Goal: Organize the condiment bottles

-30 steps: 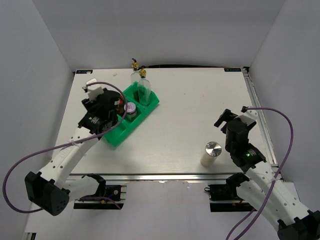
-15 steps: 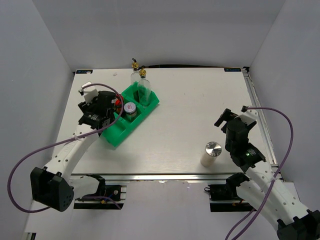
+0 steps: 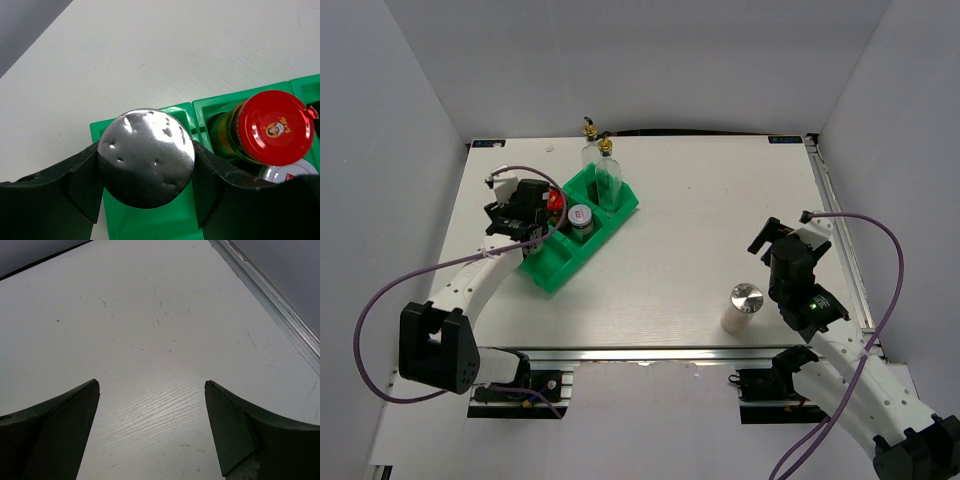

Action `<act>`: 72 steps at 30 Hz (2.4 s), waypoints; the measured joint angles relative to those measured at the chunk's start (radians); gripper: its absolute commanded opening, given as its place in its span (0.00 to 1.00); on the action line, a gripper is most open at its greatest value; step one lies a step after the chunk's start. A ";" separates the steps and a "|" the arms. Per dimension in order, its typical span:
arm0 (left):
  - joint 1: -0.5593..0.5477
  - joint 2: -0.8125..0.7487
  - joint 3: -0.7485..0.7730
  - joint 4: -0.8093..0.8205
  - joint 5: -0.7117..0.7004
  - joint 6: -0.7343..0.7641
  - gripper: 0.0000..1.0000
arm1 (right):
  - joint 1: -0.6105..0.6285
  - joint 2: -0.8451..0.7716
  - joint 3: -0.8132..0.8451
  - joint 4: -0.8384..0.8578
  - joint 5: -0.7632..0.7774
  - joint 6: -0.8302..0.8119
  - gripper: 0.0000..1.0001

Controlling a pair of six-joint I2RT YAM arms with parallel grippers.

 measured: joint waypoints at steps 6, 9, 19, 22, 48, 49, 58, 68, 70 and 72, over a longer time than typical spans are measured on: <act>0.039 0.044 -0.007 0.044 0.039 0.017 0.08 | -0.003 0.000 0.000 -0.001 0.000 0.000 0.89; 0.039 0.045 -0.024 0.067 0.048 0.026 0.13 | -0.003 0.000 0.000 -0.002 0.000 0.000 0.89; 0.040 0.094 -0.038 0.096 0.070 0.035 0.46 | -0.003 0.000 0.000 0.003 -0.027 -0.008 0.89; 0.040 0.100 -0.038 0.100 0.067 0.035 0.63 | -0.003 0.002 0.000 0.005 -0.035 -0.014 0.89; 0.040 -0.237 -0.038 0.092 0.152 0.061 0.98 | -0.002 0.177 0.217 -0.329 -0.335 0.069 0.89; 0.040 -0.260 -0.038 0.096 0.154 0.066 0.98 | -0.001 0.191 0.230 -0.360 -0.350 0.071 0.89; 0.040 -0.326 -0.088 0.112 0.130 0.101 0.98 | 0.060 0.243 0.374 -0.617 -0.478 0.071 0.89; 0.040 -0.312 -0.099 0.113 0.116 0.118 0.98 | 0.166 0.316 0.404 -0.851 -0.461 0.096 0.89; 0.040 -0.312 -0.103 0.113 0.116 0.121 0.98 | 0.185 0.324 0.404 -0.866 -0.460 0.104 0.89; 0.040 -0.312 -0.103 0.114 0.116 0.121 0.98 | 0.201 0.330 0.405 -0.882 -0.459 0.115 0.89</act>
